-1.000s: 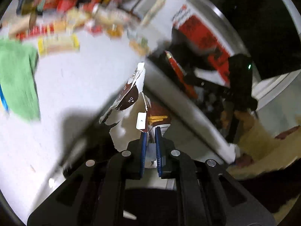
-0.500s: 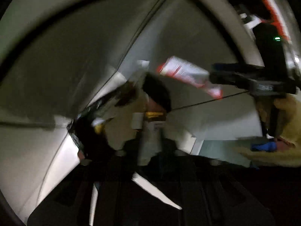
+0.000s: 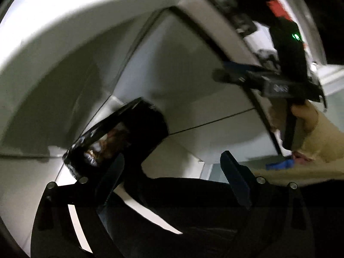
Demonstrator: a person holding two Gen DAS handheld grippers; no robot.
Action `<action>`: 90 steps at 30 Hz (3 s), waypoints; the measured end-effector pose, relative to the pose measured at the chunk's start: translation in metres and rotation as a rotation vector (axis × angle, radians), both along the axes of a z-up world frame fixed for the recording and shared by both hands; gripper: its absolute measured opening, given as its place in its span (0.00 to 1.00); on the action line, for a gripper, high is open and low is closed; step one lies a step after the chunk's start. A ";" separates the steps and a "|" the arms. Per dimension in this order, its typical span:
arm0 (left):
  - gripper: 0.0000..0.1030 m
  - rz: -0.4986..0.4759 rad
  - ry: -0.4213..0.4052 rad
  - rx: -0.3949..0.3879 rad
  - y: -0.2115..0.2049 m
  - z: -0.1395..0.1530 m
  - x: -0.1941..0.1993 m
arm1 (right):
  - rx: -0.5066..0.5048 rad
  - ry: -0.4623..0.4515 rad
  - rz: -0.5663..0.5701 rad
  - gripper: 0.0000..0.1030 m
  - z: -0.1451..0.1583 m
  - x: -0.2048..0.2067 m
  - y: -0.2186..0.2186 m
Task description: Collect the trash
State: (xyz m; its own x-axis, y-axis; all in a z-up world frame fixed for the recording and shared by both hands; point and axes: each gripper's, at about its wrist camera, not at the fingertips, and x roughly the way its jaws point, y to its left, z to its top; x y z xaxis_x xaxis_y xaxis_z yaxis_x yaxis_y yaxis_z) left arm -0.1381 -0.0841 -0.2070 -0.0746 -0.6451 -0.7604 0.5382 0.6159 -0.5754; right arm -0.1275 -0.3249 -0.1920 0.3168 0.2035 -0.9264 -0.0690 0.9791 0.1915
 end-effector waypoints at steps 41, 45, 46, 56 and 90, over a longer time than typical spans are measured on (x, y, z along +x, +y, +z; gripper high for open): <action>0.87 0.882 -0.552 0.419 0.108 0.202 0.088 | -0.055 -0.511 -0.053 0.95 0.192 0.083 0.102; 0.87 0.880 -0.545 0.413 0.109 0.203 0.089 | -0.059 -0.508 -0.058 0.95 0.192 0.084 0.102; 0.87 0.881 -0.547 0.418 0.108 0.203 0.089 | -0.060 -0.508 -0.060 0.95 0.192 0.084 0.101; 0.87 0.882 -0.556 0.430 0.107 0.205 0.088 | -0.061 -0.508 -0.064 0.95 0.192 0.084 0.100; 0.87 0.881 -0.550 0.433 0.110 0.204 0.089 | -0.062 -0.494 -0.084 0.95 0.188 0.088 0.097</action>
State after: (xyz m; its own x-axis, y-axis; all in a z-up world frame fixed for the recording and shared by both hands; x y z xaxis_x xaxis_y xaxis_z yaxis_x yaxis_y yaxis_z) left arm -0.0488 0.0254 -0.0030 0.6916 0.0186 -0.7221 -0.0682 0.9969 -0.0396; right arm -0.0397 -0.2274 -0.0043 0.7331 0.1081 -0.6714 -0.0573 0.9936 0.0974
